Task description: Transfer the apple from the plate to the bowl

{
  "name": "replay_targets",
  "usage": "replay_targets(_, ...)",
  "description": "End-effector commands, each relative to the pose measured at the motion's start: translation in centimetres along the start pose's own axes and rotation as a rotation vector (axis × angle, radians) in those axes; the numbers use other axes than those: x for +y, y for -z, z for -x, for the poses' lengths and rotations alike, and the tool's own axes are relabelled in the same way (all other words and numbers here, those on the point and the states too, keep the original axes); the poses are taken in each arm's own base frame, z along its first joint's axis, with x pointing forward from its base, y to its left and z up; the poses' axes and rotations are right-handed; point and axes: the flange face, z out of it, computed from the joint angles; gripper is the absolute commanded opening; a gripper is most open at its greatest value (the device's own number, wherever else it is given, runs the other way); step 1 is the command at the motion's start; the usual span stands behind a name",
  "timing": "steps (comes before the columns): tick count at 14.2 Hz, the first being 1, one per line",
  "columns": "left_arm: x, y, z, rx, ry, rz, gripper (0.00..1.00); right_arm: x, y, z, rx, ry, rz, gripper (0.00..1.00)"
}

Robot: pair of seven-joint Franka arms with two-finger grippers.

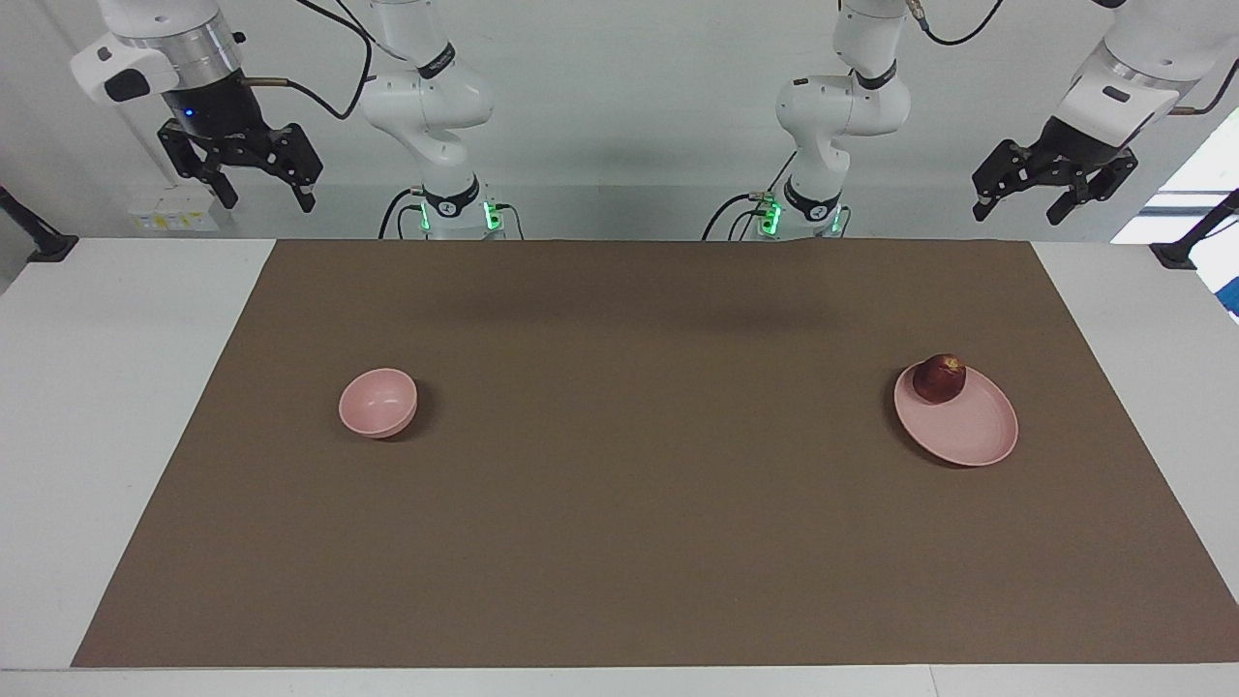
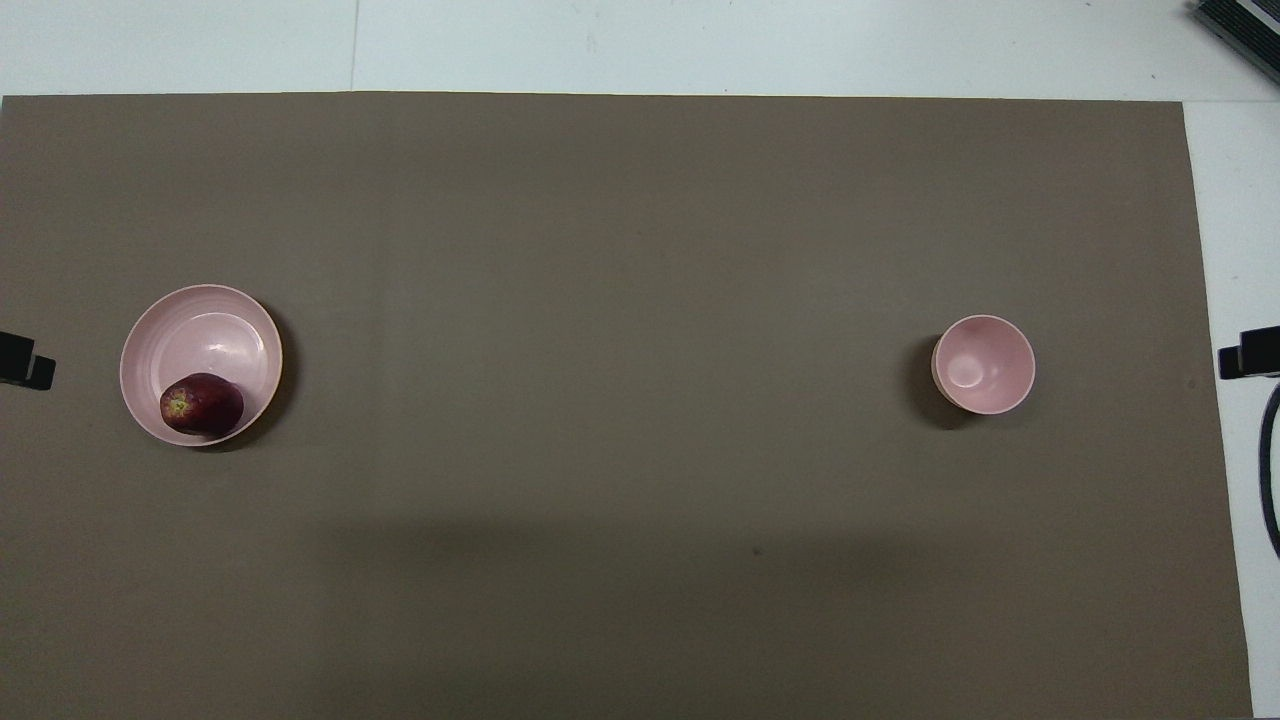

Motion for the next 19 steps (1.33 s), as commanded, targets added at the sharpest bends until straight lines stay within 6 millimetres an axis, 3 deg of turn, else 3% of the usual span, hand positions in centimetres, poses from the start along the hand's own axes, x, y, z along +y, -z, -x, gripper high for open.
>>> replay_targets(1,0.35,0.02,0.65,-0.003,-0.004,0.006,1.0,0.19,0.38,0.16,0.015,-0.009,0.002,1.0)
replay_targets(19,0.25,-0.4,0.39,0.044,-0.007,0.004,1.0,0.17,0.38,0.16,0.015,-0.011,0.0,1.0)
